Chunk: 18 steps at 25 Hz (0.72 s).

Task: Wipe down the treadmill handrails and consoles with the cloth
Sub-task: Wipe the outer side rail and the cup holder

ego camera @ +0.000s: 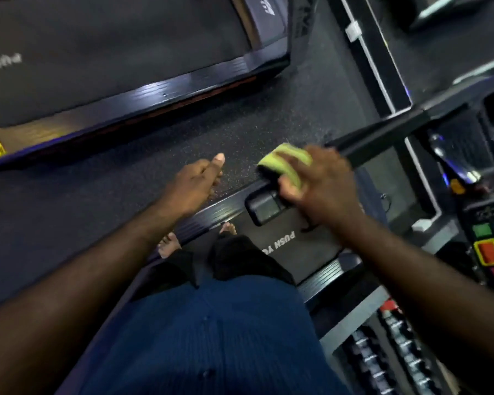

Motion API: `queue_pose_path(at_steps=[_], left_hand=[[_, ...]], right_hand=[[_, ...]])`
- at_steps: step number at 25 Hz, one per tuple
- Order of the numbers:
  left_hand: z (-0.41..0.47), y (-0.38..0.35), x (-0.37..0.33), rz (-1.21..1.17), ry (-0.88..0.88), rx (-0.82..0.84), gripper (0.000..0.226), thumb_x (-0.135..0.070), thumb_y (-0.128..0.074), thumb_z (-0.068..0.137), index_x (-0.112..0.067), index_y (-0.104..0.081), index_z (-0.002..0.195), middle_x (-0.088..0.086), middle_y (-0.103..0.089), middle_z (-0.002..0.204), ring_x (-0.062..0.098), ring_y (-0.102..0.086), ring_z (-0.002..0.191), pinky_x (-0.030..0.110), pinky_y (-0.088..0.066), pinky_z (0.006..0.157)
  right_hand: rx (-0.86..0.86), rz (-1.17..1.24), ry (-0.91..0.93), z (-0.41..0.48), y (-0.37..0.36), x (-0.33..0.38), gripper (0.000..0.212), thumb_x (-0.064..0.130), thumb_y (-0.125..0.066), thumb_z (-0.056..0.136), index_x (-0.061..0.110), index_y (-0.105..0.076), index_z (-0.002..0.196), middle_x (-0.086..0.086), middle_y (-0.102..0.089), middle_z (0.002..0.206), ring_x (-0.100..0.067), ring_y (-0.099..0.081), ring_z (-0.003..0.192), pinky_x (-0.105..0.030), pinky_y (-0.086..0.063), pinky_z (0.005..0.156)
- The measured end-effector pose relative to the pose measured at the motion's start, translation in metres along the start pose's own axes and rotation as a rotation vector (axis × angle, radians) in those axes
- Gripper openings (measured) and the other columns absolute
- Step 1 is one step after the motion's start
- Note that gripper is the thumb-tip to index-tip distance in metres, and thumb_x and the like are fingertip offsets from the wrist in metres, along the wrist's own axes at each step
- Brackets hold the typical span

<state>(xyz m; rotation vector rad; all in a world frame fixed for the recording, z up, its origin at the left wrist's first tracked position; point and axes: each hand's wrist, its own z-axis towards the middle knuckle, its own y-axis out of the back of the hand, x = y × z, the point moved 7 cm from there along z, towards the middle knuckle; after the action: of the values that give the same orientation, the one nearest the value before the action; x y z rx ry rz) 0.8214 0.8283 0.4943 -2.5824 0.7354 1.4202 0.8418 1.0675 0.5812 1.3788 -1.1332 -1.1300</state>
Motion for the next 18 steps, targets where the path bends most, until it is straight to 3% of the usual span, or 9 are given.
queue_pose_path(at_steps=[2, 3, 5, 7, 9, 10, 13, 15, 18], left_hand=[[0.005, -0.009, -0.017, 0.015, -0.038, 0.001, 0.054, -0.061, -0.035, 0.108, -0.018, -0.067, 0.111, -0.001, -0.07, 0.11, 0.014, -0.066, 0.094, 0.034, -0.051, 0.081], [0.005, -0.014, -0.026, -0.005, -0.048, -0.003, 0.053, -0.061, -0.035, 0.109, -0.019, -0.067, 0.112, -0.002, -0.069, 0.111, 0.011, -0.064, 0.094, 0.033, -0.05, 0.081], [0.009, -0.023, -0.042, -0.023, -0.048, -0.003, 0.057, -0.069, -0.035, 0.104, -0.021, -0.067, 0.111, -0.001, -0.068, 0.112, 0.012, -0.064, 0.094, 0.035, -0.052, 0.085], [0.019, -0.023, -0.056, -0.04, -0.01, -0.058, 0.065, -0.076, -0.035, 0.095, -0.022, -0.067, 0.111, 0.002, -0.07, 0.113, 0.017, -0.064, 0.095, 0.04, -0.052, 0.086], [0.026, -0.021, -0.069, -0.017, 0.006, -0.088, 0.067, -0.077, -0.035, 0.096, -0.02, -0.067, 0.113, 0.004, -0.072, 0.112, 0.019, -0.064, 0.093, 0.041, -0.051, 0.083], [0.026, -0.024, -0.073, 0.013, 0.016, -0.074, 0.069, -0.078, -0.035, 0.095, -0.021, -0.068, 0.115, 0.003, -0.073, 0.113, 0.018, -0.066, 0.094, 0.041, -0.052, 0.084], [0.026, -0.046, -0.072, 0.142, 0.043, 0.051, 0.074, -0.083, -0.034, 0.089, -0.024, -0.069, 0.119, 0.0, -0.076, 0.118, 0.019, -0.072, 0.106, 0.042, -0.056, 0.094], [0.029, -0.068, -0.073, 0.178, 0.053, 0.119, 0.072, -0.081, -0.036, 0.092, -0.023, -0.07, 0.119, 0.001, -0.076, 0.118, 0.021, -0.072, 0.108, 0.043, -0.055, 0.095], [0.046, -0.094, -0.09, 0.179, 0.053, 0.178, 0.06, -0.069, -0.035, 0.105, -0.022, -0.07, 0.117, 0.003, -0.075, 0.122, 0.018, -0.072, 0.11, 0.042, -0.054, 0.098]], right_hand=[[-0.082, 0.039, -0.372, 0.001, -0.002, -0.039, 0.054, 0.06, -0.056, 0.092, 0.044, -0.058, 0.143, -0.009, -0.06, 0.129, -0.038, -0.055, 0.108, -0.049, -0.05, 0.087], [-0.115, 0.067, -0.47, -0.011, -0.007, -0.031, 0.054, 0.06, -0.055, 0.091, 0.043, -0.057, 0.143, -0.009, -0.057, 0.133, -0.038, -0.052, 0.109, -0.049, -0.047, 0.088], [-0.2, 0.181, -0.422, -0.047, -0.021, 0.025, 0.056, 0.059, -0.057, 0.092, 0.042, -0.057, 0.145, -0.01, -0.054, 0.14, -0.035, -0.048, 0.11, -0.046, -0.04, 0.086], [-0.203, 0.238, -0.14, -0.07, -0.023, 0.075, 0.059, 0.056, -0.062, 0.09, 0.042, -0.058, 0.146, -0.011, -0.054, 0.142, -0.033, -0.047, 0.111, -0.044, -0.041, 0.083], [-0.249, 0.237, -0.021, -0.062, -0.028, 0.043, 0.059, 0.055, -0.063, 0.09, 0.042, -0.058, 0.147, -0.013, -0.057, 0.14, -0.034, -0.051, 0.107, -0.044, -0.047, 0.08], [-0.279, 0.239, -0.118, -0.054, -0.031, 0.008, 0.058, 0.054, -0.062, 0.091, 0.042, -0.057, 0.147, -0.015, -0.058, 0.139, -0.037, -0.053, 0.105, -0.046, -0.051, 0.08], [-0.386, 0.371, -0.642, -0.05, -0.034, -0.079, 0.058, 0.049, -0.062, 0.093, 0.042, -0.049, 0.149, -0.014, -0.052, 0.143, -0.039, -0.054, 0.112, -0.048, -0.049, 0.093], [-0.454, 0.53, -0.74, -0.069, -0.043, -0.045, 0.059, 0.044, -0.064, 0.094, 0.04, -0.047, 0.151, -0.013, -0.044, 0.149, -0.036, -0.05, 0.122, -0.046, -0.044, 0.103], [-0.478, 0.843, -0.673, -0.107, -0.053, 0.06, 0.061, 0.038, -0.065, 0.097, 0.038, -0.042, 0.154, -0.012, -0.031, 0.156, -0.034, -0.043, 0.137, -0.051, -0.043, 0.11]])
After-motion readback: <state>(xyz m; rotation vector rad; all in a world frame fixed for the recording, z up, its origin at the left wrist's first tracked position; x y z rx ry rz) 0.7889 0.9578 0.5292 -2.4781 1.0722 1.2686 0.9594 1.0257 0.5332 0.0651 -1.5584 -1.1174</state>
